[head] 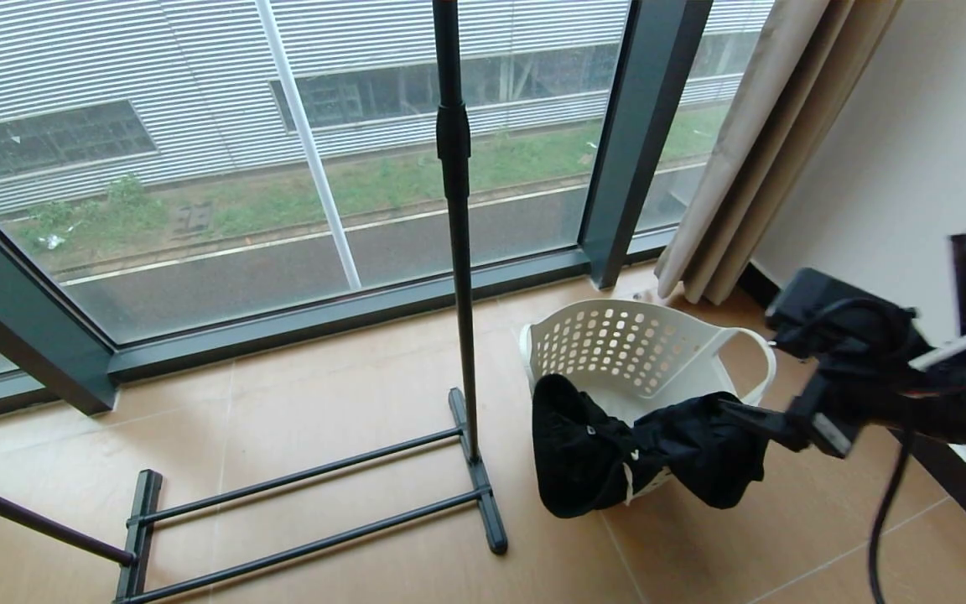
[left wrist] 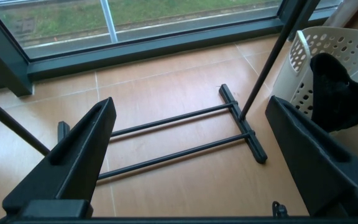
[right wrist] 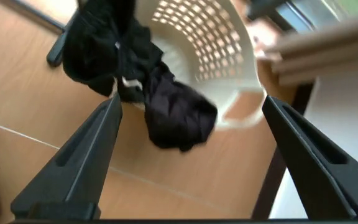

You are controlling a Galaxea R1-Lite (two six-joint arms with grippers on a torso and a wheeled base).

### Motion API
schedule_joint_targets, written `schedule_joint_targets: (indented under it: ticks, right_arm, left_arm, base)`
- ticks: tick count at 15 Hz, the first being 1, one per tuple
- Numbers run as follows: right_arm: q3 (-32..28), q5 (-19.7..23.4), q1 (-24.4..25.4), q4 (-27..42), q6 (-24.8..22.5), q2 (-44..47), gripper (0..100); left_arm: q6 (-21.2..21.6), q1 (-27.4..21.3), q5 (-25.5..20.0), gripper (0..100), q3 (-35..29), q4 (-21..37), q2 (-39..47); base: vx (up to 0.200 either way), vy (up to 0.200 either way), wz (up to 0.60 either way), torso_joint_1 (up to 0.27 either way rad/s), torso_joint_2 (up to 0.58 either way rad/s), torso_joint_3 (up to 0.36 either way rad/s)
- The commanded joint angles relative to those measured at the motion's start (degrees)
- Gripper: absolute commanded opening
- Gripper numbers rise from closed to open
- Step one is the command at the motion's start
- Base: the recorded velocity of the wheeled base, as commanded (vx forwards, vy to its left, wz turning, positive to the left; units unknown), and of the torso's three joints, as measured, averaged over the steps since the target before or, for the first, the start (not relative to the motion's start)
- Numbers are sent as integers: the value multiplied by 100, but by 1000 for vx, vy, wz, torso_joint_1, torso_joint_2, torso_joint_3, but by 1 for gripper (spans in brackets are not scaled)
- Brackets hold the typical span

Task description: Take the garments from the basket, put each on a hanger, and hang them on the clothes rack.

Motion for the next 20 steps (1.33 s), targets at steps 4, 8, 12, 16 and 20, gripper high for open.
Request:
schedule_joint_targets:
  ticks: [4, 8, 12, 16, 20]
  right_arm:
    - [-2306, -606, 525, -9, -1173, 3177, 100]
    - [-3291, -852, 525, 0, -1305, 4276, 100]
    - [-3959, -860, 551, -9, -1305, 5032, 100]
    - [-4433, -948, 551, 53, -1349, 5313, 100]
    - [-4723, -1036, 534, 396, -1367, 5401, 100]
  left_arm:
    - [-8, 1, -1, 100, 0, -1, 0]
    - [-17, 1, -1, 100, 0, -1, 0]
    - [-17, 1, -1, 100, 0, -1, 0]
    - [-17, 1, -1, 100, 0, -1, 0]
    - [-17, 1, -1, 100, 0, -1, 0]
  base:
    - [0, 0, 0, 0, 0, 0]
    - [0, 0, 0, 0, 0, 0]
    - [0, 0, 0, 0, 0, 0]
    - [0, 0, 0, 0, 0, 0]
    - [0, 0, 0, 0, 0, 0]
